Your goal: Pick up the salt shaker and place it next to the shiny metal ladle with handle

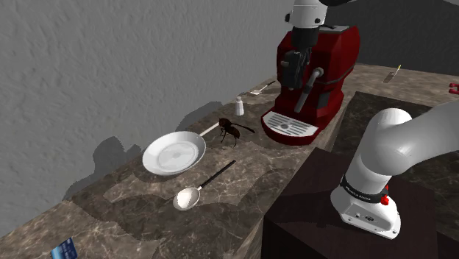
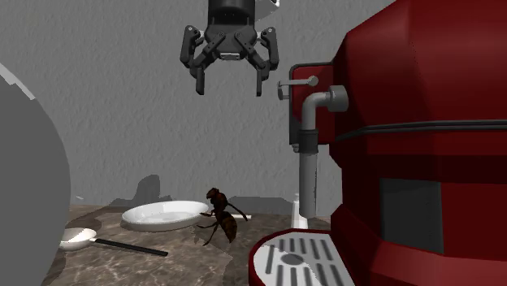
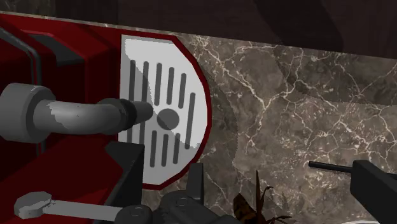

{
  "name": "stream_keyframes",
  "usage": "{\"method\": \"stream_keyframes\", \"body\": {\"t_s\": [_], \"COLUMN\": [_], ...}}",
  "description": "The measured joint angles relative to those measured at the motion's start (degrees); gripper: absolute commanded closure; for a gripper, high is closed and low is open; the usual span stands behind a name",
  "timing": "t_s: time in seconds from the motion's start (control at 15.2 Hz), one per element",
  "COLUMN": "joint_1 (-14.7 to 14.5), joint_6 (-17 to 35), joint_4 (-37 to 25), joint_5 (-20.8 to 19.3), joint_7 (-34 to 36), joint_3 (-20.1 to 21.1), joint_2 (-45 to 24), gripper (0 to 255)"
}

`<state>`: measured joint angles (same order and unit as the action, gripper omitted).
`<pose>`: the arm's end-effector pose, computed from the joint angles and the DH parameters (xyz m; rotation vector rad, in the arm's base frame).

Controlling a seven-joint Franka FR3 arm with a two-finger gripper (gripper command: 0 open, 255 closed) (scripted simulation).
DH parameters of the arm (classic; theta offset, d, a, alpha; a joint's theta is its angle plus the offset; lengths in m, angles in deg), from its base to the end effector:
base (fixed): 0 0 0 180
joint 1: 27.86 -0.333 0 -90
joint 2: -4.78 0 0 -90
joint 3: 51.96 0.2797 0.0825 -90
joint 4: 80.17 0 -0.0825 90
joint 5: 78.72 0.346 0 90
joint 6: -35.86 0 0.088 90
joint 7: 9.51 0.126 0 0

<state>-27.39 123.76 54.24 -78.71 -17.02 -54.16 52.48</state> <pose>0.2796 -0.0160 0.5601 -3.1110 -0.1506 -0.0353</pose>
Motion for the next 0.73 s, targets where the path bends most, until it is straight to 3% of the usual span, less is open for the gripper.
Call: {"method": "stream_keyframes", "body": {"t_s": [0.46, 0.73], "joint_1": [0.2, 2.0], "joint_6": [7.2, 13.6], "joint_4": [-2.7, -6.6], "joint_5": [-0.5, 3.5], "joint_7": [-1.5, -4.0], "joint_3": [-0.2, -0.5], "joint_2": [-6.6, -11.4], "gripper": [0, 0]}}
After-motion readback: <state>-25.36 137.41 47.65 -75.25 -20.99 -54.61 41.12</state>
